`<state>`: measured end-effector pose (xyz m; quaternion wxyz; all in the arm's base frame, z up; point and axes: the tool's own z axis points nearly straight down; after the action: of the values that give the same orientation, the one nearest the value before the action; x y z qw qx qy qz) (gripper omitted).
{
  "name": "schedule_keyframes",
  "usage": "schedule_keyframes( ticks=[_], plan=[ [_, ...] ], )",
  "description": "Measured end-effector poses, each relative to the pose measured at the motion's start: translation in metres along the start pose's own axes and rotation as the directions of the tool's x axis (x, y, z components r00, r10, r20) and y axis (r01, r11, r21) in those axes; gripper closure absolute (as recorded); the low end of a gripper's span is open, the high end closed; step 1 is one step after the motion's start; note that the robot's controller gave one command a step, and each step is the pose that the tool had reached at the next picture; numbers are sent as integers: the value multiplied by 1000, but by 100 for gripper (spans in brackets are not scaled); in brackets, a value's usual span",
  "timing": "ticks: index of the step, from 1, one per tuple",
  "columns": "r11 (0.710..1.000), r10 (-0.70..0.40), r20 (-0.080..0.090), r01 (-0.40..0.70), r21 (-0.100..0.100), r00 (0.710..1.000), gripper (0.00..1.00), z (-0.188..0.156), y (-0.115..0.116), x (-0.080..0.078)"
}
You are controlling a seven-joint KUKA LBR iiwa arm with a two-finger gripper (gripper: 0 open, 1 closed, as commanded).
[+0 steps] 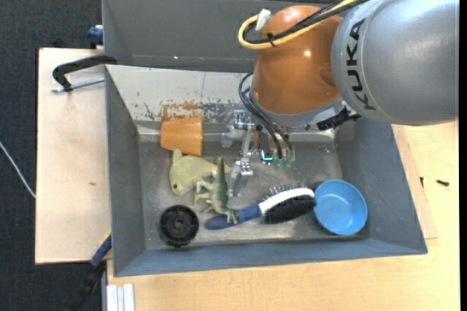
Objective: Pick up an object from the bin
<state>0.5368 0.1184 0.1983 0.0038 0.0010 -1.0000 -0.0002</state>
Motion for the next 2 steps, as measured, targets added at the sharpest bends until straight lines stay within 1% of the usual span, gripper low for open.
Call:
schedule_keyframes(
  ticks=[1, 2],
  plan=[
    [723, -691, 16, 691, 8, 722, 0, 99, 51, -30],
    [723, -691, 24, 691, 17, 722, 0, 102, 44, -41]
  ],
)
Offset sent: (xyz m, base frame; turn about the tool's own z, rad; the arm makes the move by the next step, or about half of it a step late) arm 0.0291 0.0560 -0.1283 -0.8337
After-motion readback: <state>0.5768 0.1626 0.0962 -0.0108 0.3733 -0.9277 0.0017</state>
